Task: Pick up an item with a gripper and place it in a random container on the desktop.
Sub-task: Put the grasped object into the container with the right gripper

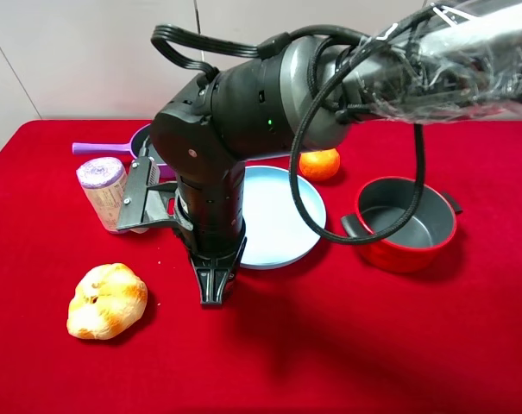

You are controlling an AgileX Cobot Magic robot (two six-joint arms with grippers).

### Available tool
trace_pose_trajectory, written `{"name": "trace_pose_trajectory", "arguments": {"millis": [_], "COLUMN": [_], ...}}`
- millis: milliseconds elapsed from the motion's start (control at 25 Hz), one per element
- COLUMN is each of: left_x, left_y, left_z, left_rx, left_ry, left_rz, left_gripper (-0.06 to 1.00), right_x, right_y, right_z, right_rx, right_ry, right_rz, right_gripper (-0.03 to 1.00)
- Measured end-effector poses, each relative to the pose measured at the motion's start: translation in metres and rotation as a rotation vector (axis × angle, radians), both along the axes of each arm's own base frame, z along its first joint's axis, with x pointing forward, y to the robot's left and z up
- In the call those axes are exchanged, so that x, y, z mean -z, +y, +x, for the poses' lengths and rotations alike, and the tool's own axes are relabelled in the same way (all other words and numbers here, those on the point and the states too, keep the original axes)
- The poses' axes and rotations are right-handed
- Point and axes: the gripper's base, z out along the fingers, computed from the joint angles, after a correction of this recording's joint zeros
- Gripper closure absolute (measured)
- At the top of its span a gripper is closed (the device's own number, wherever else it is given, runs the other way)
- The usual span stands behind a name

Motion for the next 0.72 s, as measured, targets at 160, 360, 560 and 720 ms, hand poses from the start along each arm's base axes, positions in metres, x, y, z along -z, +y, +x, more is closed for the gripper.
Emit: {"name": "trace_pose_trajectory", "arguments": {"millis": [160,360,560,720], "left_x": [0.0,0.0,0.0,0.0], "left_y": [0.0,0.0,0.0,0.0], "left_z": [0.0,0.0,0.0,0.0], "left_rx": [0.0,0.0,0.0,0.0], "left_ry": [0.0,0.0,0.0,0.0], "left_rz": [0.0,0.0,0.0,0.0], "left_gripper": [-0.05,-0.05,-0.05,-0.05], "right_x": [0.0,0.0001,-0.0001,-0.0013], "right_y": [0.0001,0.0001,0.0,-0.001], "right_z": [-0.0001,-0.0005,-0.0013,-0.0026], "right_rx": [0.001,0.004,0.01,0.016], "right_ry": [0.002,0.006,0.016,0.028], "right_rz": [0.001,0.002,0.0,-0.008], "right_gripper": [0.79,0.79,0.79,0.8]}}
